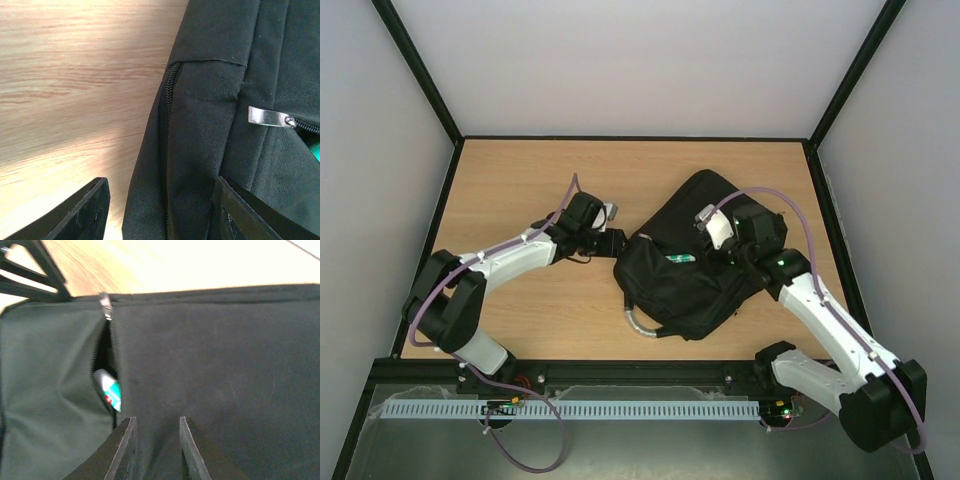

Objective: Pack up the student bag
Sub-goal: Place the stationery in the student bag, then adjust the student bag at the center of the board.

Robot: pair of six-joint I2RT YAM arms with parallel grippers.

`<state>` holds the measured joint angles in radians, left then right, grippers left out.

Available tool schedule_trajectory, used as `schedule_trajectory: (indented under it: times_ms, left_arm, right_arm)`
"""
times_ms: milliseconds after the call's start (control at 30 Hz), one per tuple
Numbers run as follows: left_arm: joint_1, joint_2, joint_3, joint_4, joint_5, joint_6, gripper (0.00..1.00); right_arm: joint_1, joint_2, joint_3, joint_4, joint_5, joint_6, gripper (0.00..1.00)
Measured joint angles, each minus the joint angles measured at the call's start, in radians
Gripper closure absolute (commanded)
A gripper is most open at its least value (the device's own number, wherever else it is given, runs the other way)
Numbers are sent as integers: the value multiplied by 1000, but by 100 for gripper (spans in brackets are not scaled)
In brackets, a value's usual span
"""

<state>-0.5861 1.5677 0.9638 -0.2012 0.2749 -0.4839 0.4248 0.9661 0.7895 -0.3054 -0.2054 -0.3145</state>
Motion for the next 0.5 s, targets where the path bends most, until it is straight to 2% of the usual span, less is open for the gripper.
schedule_trajectory:
  times_ms: [167, 300, 500]
  left_arm:
    - [-6, 0, -40, 39, 48, -14, 42]
    - [-25, -3, -74, 51, 62, -25, 42]
    - [-84, -32, -135, 77, 61, -61, 43]
  right_arm:
    - [1, 126, -5, 7, 64, -8, 76]
    - [19, 185, -42, 4, 82, -41, 72]
    - [35, 83, -80, -47, 79, -113, 64]
